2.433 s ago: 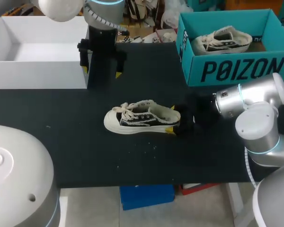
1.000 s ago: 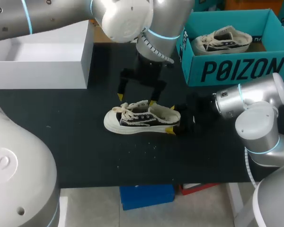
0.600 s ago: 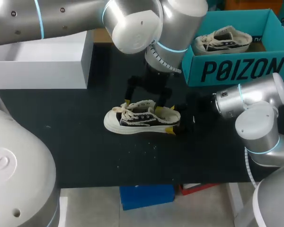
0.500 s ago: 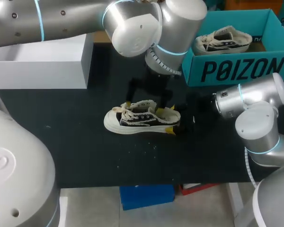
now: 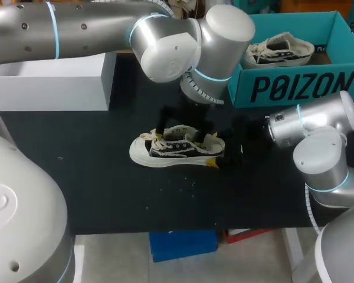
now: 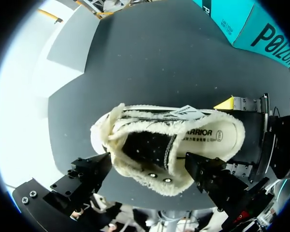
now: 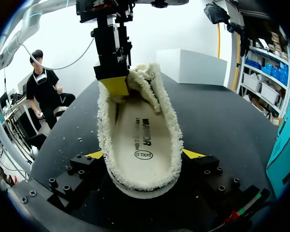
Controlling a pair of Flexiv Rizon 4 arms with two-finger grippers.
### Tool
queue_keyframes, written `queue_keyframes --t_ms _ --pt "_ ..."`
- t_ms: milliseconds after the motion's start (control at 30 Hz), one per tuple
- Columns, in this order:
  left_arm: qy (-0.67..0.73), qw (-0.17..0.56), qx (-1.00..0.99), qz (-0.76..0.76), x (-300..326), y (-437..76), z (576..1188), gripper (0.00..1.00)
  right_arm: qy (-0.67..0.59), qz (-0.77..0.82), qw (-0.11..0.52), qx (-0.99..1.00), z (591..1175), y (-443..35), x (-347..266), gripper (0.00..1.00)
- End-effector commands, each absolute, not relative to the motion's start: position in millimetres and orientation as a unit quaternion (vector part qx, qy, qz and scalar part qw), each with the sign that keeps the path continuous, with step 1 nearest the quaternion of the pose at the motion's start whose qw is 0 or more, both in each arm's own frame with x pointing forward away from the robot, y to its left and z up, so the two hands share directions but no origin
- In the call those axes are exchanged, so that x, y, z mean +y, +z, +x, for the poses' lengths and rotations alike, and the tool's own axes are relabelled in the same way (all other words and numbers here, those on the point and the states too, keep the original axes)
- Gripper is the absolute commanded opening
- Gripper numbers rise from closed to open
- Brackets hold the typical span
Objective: Take the shoe out of the shoebox, open the shoe tongue, remove and reinsert the insole, then place the shoe into the shoebox
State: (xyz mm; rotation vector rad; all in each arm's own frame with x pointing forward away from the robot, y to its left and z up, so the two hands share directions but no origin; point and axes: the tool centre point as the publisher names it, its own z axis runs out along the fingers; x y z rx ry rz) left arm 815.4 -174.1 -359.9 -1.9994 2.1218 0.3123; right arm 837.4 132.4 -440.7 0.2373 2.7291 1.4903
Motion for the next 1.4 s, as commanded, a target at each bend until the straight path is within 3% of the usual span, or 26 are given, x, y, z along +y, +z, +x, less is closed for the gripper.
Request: queue_keyframes --t_ms 33,1200,1367,1400 --pt "0.119 0.103 0.719 -0.677 -182.2 -370.9 822.7 1.0 0.478 0.077 0.011 0.875 837.9 -444.3 135.3 0.0" --pt "0.12 0.101 0.734 -0.661 -200.0 -372.0 839.9 1.0 0.478 0.077 0.011 0.875 837.9 -444.3 135.3 0.0" --pt "0.123 0.097 0.738 -0.656 -205.1 -376.0 838.4 0.82 0.478 0.077 0.011 0.875 837.9 -444.3 135.3 0.0" --pt "0.124 0.097 0.739 -0.655 -205.6 -376.9 838.2 0.69 0.478 0.077 0.011 0.875 837.9 -444.3 135.3 0.0"
